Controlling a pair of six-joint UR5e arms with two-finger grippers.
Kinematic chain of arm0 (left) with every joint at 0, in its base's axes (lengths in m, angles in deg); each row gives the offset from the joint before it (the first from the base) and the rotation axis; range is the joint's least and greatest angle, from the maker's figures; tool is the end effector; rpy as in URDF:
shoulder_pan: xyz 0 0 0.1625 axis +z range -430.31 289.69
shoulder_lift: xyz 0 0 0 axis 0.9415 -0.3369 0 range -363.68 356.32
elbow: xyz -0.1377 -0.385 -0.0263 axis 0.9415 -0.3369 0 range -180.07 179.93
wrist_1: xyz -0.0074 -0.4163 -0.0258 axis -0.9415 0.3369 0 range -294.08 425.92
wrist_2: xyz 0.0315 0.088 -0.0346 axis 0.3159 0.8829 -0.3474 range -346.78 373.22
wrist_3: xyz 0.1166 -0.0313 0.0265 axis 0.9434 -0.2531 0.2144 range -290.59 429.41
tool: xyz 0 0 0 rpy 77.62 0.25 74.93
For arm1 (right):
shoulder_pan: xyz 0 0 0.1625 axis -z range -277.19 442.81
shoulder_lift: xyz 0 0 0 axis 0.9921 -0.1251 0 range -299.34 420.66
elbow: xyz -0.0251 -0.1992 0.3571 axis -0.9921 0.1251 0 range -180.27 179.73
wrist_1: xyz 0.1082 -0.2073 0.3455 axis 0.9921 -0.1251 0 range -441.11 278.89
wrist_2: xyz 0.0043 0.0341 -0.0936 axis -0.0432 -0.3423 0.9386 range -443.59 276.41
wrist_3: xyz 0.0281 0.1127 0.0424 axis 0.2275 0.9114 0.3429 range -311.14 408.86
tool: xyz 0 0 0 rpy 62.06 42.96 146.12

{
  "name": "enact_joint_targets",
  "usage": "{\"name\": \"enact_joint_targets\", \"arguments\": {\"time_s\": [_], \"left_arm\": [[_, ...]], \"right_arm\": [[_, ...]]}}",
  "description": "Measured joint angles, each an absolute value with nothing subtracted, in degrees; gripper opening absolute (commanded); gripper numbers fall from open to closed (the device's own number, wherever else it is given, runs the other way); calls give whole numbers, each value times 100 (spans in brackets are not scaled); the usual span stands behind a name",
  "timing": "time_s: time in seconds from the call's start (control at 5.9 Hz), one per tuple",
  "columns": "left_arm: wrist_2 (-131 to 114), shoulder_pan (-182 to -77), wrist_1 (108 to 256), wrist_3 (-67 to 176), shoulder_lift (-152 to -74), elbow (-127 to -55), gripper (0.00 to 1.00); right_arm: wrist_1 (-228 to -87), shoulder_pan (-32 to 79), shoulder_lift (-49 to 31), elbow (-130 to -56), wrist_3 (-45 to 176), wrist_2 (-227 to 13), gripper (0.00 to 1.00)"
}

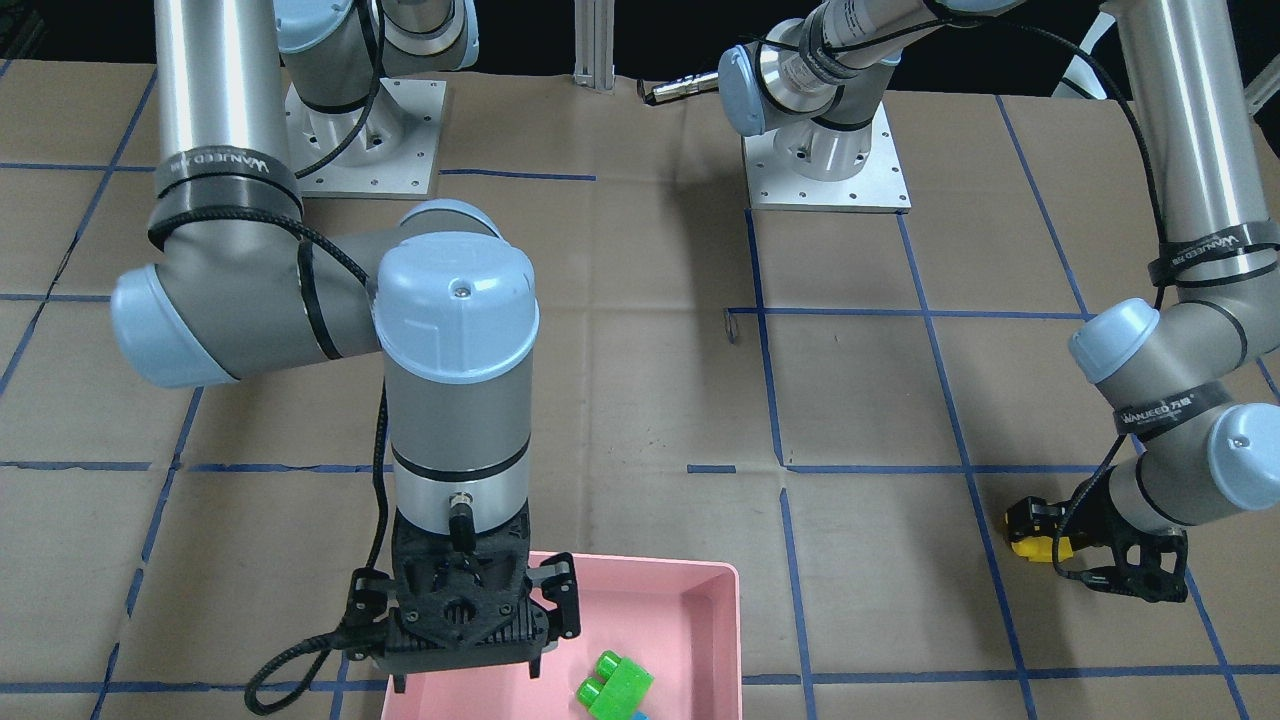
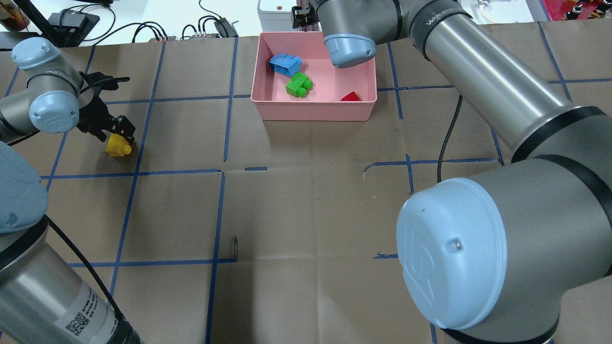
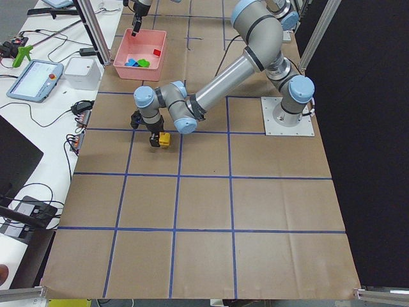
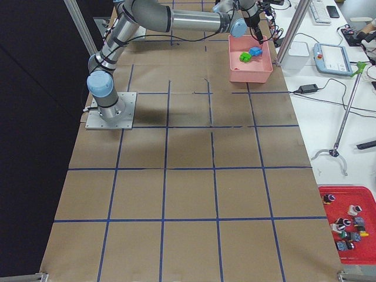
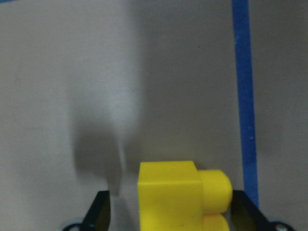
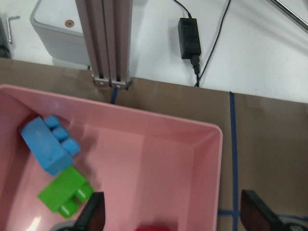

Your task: Put all blocks into box

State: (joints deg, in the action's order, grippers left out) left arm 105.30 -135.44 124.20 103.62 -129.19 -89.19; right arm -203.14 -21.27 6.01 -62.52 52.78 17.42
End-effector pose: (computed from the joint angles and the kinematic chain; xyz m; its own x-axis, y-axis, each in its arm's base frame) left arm 0.1592 -0.6498 0.1430 -0.9866 0.1630 -0.0015 0.1626 0.9847 0.0623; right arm 0.2937 -0.7200 0.3750 -0.9842 -0.1014 0.1452 -0.1546 0.8922 -0.4244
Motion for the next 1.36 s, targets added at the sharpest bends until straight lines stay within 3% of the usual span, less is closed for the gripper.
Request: {"name": "enact_joint_targets", "arguments": {"time_s": [0.17,0.34,0.51,0.85,1.19,1.36], "left_arm": [[10532,-13544,12420,10416,-12913,-8921,38],[10541,-13544,12419,10439,-12907,-8896,31],[10567,-13547,12452,10451,-12858,-8812,30],[10608,-13550,13322,10424,-12242,-8348,30],[10620,-13562,15184,10330,-11862,-7034,29],[10582,-13646,15638,10043,-11954,-6579,30]], "right_arm": [[-18980,-2003,99,-6296,5247,1765,100],[-18181,-1925,-352,-6384,5243,1723,99],[-17810,-1883,-851,-6751,5236,1590,99],[-17657,-1534,-2169,-8404,5239,1184,100],[-17759,-1085,-2883,-9581,5242,755,100],[-17809,-1040,-3054,-9719,5245,723,100]]}}
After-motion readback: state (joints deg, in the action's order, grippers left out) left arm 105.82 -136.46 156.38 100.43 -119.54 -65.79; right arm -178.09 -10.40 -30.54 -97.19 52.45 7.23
